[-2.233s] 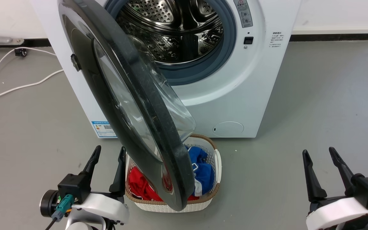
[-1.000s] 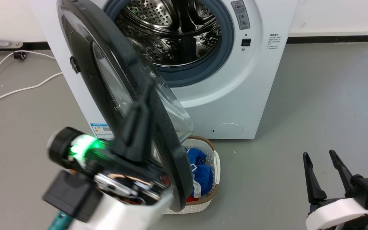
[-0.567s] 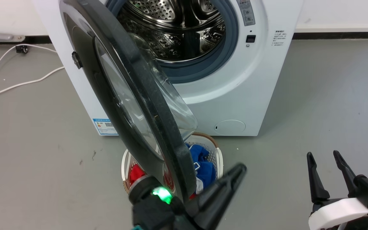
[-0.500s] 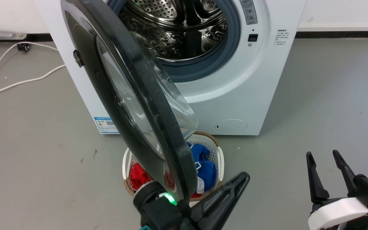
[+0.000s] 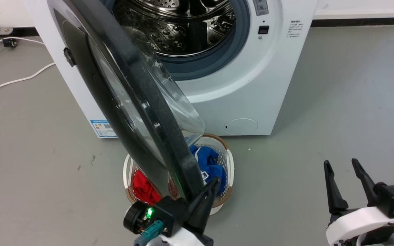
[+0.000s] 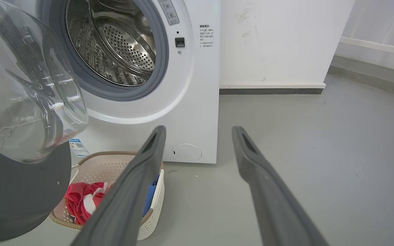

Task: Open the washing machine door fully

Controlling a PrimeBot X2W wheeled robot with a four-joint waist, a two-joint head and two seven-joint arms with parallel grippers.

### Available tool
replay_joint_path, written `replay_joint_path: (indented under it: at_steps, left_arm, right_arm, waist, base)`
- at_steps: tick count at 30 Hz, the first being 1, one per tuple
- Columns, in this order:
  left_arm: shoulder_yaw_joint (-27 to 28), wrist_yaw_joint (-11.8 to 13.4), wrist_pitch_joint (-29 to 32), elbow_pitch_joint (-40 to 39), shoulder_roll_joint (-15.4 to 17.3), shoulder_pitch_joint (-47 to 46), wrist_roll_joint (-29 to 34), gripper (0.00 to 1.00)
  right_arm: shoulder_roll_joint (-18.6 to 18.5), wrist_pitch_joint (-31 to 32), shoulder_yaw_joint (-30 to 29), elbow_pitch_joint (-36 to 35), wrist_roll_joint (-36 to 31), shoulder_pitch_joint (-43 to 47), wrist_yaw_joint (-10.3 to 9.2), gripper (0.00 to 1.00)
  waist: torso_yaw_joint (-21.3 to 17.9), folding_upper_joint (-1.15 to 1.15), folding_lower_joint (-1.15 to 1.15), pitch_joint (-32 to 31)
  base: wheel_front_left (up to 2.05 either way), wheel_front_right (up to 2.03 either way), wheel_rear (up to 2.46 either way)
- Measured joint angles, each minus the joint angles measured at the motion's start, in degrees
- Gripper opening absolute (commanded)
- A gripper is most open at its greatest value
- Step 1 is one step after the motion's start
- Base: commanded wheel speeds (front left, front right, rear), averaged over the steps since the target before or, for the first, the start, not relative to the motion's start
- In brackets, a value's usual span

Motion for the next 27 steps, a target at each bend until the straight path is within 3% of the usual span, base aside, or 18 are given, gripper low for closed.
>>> replay_joint_path:
  at_steps: [4, 12, 25, 27]
  left_arm:
    - [1.5, 2.2, -1.8, 0.8, -0.5, 0.3, -0.1, 0.0]
    - [2.1, 4.0, -3.1, -0.7, 0.1, 3.1, 0.3, 0.0]
    - [2.7, 6.1, -4.8, -3.6, 0.7, 5.7, -0.1, 0.0]
    - [3.6, 6.6, -5.1, -4.1, 0.8, 6.1, -0.5, 0.0]
  right_arm:
    - [0.0, -0.2, 0.2, 0.5, 0.1, -0.7, 0.0, 1.0]
    - [0.0, -0.5, -0.6, 1.6, 0.4, -0.7, 0.0, 1.0]
    - [0.0, 0.0, -1.9, 1.8, 0.2, -0.5, 0.0, 1.0]
    - [0.1, 0.1, -2.2, 1.2, 0.0, -0.3, 0.0, 1.0]
  waist:
    - [-0.4, 0.0, 0.0, 0.2]
    - [1.6, 0.0, 0.0, 0.5]
    - [10.2, 0.0, 0.0, 0.1]
    - [12.9, 0.0, 0.0, 0.0]
  base:
    - [0.0, 0.0, 0.0]
    - [0.0, 0.0, 0.0]
    - [0.0, 0.0, 0.0]
    - [0.0, 0.0, 0.0]
